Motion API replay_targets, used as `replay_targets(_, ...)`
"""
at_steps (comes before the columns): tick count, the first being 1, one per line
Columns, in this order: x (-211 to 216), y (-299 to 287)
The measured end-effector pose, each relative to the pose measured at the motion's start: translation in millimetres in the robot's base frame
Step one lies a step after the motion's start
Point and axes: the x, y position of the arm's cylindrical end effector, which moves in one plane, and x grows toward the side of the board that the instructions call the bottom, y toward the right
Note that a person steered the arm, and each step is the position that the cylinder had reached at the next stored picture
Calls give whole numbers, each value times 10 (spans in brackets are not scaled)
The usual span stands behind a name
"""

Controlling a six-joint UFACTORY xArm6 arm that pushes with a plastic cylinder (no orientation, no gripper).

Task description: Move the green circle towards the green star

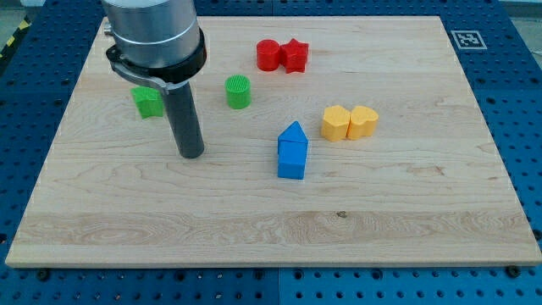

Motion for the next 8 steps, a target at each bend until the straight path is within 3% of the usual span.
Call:
replay_targets(2, -17, -13)
replay_targets(4, -303, 24)
replay_targets(8, -553, 993)
